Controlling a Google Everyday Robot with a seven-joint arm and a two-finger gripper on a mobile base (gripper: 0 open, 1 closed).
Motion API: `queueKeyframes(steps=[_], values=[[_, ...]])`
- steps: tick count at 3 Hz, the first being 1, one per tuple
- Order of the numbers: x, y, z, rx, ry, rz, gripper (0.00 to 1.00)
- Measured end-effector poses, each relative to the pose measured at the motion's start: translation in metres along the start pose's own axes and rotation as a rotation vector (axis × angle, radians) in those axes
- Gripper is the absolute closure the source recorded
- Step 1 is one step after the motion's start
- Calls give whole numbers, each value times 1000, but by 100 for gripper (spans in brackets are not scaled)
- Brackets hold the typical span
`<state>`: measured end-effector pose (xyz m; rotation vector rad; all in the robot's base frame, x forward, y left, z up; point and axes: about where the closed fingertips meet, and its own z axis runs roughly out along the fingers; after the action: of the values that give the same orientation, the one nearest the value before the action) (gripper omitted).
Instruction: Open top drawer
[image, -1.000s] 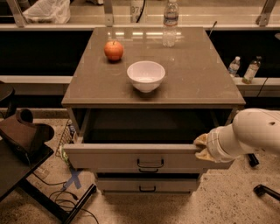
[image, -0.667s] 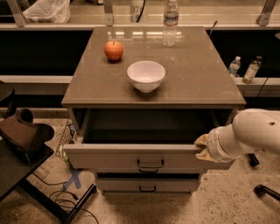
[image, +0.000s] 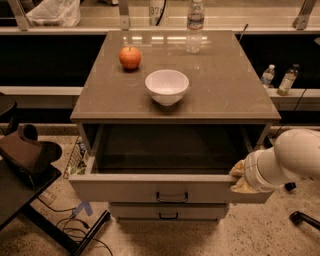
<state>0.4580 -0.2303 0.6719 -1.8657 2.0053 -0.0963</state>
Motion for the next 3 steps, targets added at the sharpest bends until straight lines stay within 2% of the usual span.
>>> queueKeyframes(steps=[1,2,3], values=[[15,27,-14,-38,22,13,100],[14,26,-14,-38,22,13,100],[23,49,-25,-78,26,11,100]])
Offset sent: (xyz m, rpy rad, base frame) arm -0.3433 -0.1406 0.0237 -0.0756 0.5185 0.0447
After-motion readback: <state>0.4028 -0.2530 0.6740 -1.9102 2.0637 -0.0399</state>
